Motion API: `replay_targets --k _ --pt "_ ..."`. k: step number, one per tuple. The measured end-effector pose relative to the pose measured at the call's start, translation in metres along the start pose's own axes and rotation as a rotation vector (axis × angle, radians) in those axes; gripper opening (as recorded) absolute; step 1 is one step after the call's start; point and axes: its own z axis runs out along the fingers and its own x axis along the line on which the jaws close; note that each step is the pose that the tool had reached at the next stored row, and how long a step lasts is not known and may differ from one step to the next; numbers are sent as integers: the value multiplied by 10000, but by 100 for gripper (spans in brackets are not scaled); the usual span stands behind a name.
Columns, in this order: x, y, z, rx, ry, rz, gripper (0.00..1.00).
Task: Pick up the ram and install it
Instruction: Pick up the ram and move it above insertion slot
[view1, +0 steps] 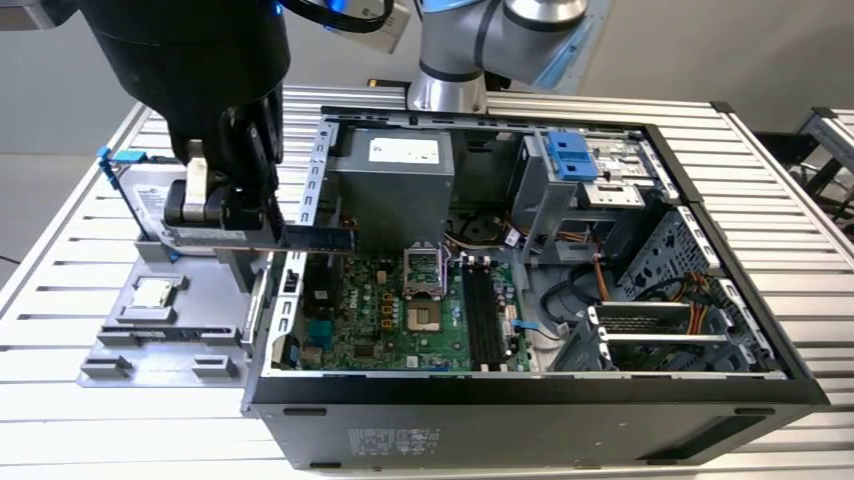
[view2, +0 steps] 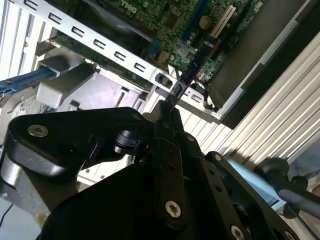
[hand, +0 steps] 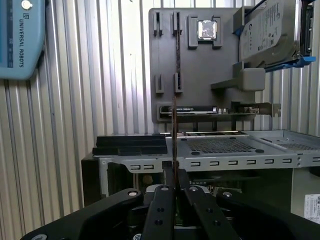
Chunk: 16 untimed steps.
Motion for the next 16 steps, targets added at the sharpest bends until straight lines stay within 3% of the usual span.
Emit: replay_targets --k 9,16 --pt "-5 -110 0 0 1 0 0" --pt "-15 -297 0 0 0 0 0"
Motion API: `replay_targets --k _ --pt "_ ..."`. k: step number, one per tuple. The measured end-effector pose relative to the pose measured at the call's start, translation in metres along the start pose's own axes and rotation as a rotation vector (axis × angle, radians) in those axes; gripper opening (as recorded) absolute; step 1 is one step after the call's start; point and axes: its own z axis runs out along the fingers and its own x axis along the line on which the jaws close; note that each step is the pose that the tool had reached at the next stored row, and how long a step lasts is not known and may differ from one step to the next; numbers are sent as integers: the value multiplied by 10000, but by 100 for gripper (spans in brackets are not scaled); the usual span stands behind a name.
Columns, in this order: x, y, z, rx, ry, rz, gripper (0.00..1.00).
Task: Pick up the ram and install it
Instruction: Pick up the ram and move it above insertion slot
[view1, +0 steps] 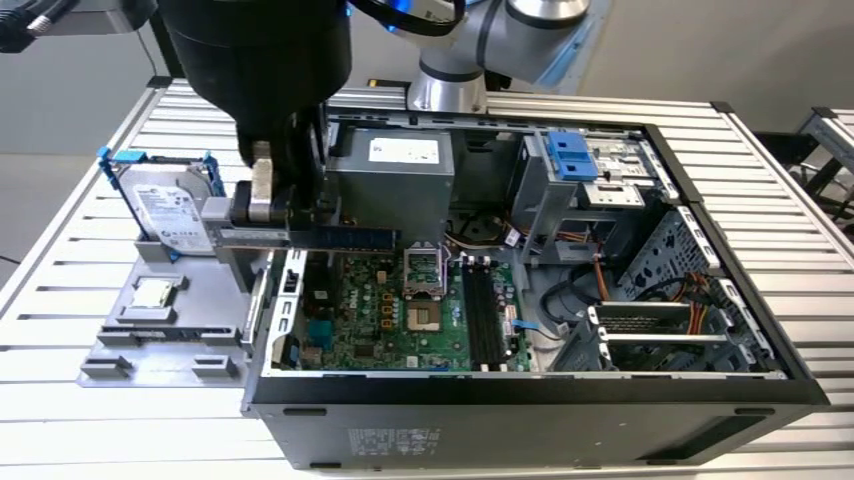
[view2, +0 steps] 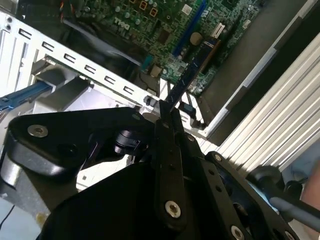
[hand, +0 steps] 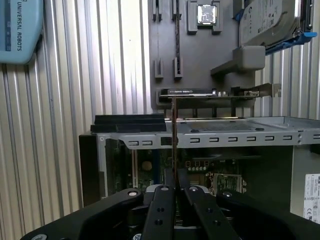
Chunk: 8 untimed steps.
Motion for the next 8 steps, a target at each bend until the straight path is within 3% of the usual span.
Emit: replay_targets --k 8 --pt "-9 -198 1 0 0 -1 0"
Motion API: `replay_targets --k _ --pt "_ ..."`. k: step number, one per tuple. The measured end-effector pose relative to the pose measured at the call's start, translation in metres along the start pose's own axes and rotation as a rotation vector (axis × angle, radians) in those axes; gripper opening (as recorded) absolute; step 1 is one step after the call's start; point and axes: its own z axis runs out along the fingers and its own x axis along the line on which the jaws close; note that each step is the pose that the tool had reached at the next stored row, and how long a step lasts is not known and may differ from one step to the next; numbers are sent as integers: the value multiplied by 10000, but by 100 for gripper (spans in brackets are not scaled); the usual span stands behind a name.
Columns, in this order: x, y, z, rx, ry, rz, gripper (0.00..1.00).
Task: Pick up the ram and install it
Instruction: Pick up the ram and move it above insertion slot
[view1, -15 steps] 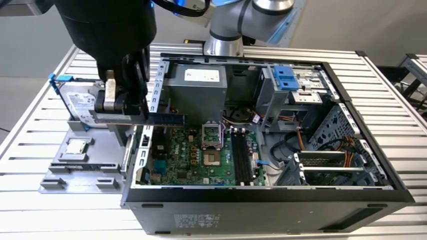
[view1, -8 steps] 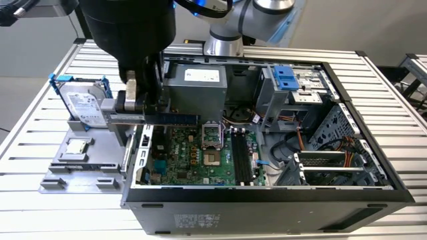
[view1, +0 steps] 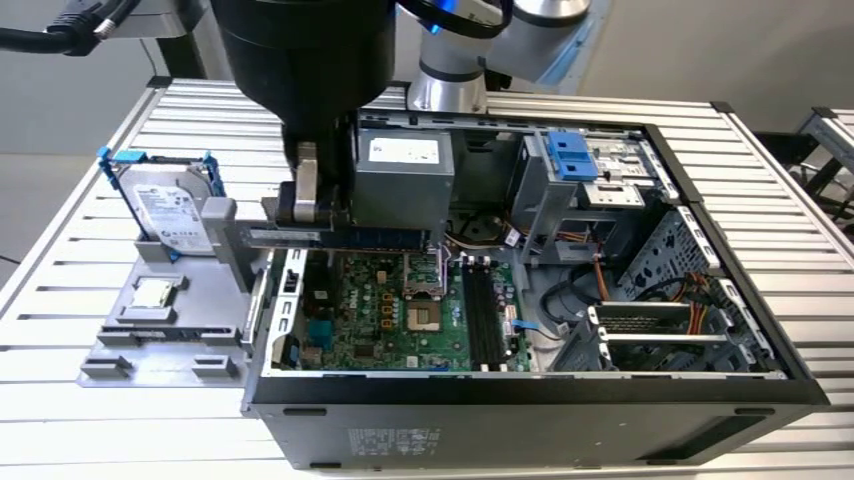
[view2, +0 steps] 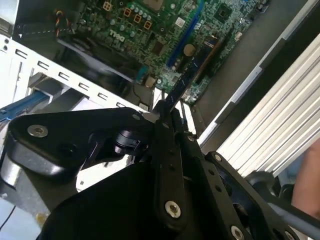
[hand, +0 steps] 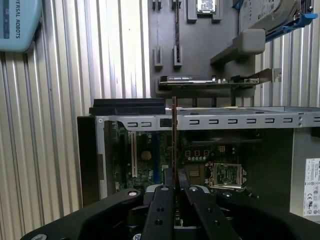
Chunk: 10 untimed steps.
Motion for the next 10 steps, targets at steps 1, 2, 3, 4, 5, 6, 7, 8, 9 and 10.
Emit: replay_targets --k 1,2,3,4,5,6,7,8,9,10 --pt "-1 -21 0 0 -1 1 0" --pt "-2 -43 0 0 0 0 0" --pt "-3 -63 0 0 0 0 0" --pt "-4 -80 0 0 0 0 0" --pt "-5 -98 0 0 0 0 0" --pt "-5 -115 0 0 0 0 0" --pt "-7 -135 0 0 0 0 0" --pt "-8 -155 0 0 -1 1 0" --pt "-9 -174 1 1 -1 1 0" --pt "-9 -193 1 0 -1 0 0"
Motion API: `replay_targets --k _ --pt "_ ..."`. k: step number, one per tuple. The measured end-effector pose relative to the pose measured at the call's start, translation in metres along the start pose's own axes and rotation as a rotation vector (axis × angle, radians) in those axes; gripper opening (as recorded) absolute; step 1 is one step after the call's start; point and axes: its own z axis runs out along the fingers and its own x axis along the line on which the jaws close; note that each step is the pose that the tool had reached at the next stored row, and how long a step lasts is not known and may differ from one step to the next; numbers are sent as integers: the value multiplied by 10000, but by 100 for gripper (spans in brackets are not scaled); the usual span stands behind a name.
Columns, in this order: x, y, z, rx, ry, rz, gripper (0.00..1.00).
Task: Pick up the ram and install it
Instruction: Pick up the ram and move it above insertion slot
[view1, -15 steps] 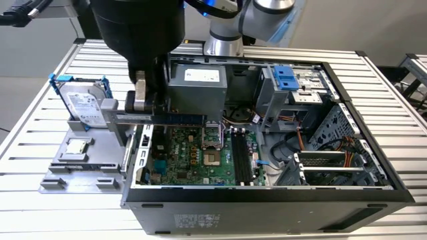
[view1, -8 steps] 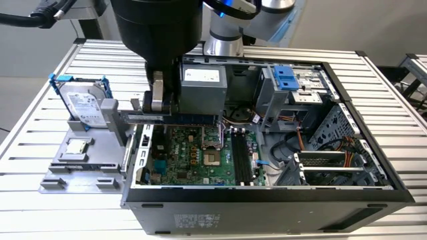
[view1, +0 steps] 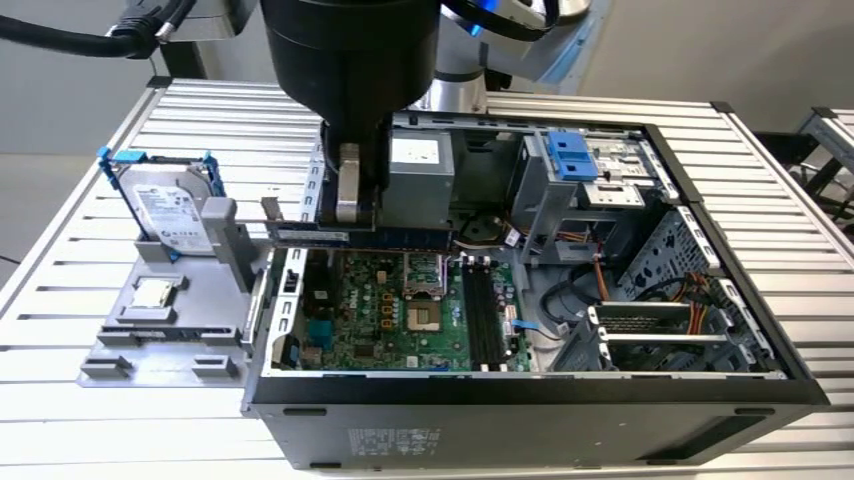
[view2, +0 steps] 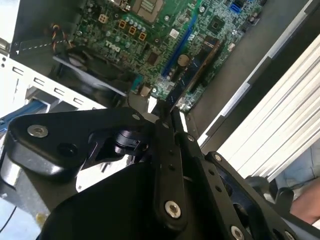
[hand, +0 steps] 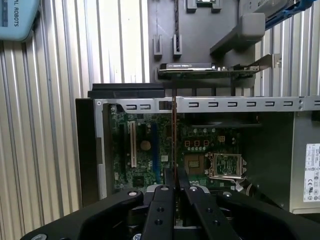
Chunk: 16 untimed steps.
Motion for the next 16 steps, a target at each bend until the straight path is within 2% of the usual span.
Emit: replay_targets --k 16 --pt "-15 -312 0 0 1 0 0"
